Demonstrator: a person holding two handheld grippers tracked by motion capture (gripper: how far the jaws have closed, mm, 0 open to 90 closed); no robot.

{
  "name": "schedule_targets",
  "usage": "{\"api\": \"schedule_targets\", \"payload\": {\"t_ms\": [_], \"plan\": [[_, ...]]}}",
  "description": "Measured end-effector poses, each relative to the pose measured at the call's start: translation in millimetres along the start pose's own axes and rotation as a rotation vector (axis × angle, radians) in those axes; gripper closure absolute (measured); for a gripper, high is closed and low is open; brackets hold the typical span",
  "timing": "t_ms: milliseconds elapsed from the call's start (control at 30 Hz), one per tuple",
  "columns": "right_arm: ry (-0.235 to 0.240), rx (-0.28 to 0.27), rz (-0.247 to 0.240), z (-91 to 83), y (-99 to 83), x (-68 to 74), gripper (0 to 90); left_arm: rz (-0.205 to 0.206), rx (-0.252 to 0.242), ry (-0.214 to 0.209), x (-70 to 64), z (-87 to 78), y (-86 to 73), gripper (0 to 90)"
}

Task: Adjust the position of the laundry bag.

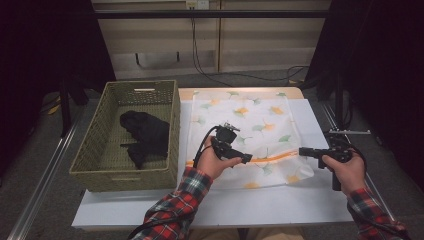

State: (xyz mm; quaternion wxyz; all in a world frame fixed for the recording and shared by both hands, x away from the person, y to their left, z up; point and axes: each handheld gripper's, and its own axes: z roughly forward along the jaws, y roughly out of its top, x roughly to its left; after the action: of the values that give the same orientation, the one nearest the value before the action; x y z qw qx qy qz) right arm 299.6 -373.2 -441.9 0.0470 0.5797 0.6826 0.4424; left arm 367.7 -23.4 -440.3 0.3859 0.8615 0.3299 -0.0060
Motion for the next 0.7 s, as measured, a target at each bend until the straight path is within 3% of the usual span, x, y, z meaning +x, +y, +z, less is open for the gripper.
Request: {"api": "schedule_targets", "payload": {"t_ms": [133,167,233,300,567,600,700], "plan": [[-0.004,0.001,-0.012,0.0,1.4,1.8,85.7,0.000,-0.004,-0.012,-2.6,2.5,1.1,5.0],[-0.005,-0.002,-0.022,-0.2,2.4,3.2,85.7,0.018,0.017,-0.011,-2.5,2.3,1.9,5.1],[0.000,0.001,-0.023,-0.1,3.3,4.5,85.7,-0.009,-0.006,-0.014,-7.2,6.3,3.0,5.2],[0.002,-0.002,-0.021,0.3,3.6,4.7,85.7,0.011,0.005,-0.028,-8.2,8.6,3.9,5.4],[0.010,-0.002,-0.023,0.5,5.0,10.1,85.7,-0.005,-0.005,-0.044,-18.3,16.3,7.7,6.7],[0.015,-0.007,-0.031,1.5,5.0,10.2,85.7,0.017,-0.003,-0.057,-20.7,17.1,10.7,7.3],[0.013,-0.006,-0.033,1.9,4.9,10.2,85.7,0.023,-0.006,-0.065,-22.6,19.1,13.3,8.4]]}}
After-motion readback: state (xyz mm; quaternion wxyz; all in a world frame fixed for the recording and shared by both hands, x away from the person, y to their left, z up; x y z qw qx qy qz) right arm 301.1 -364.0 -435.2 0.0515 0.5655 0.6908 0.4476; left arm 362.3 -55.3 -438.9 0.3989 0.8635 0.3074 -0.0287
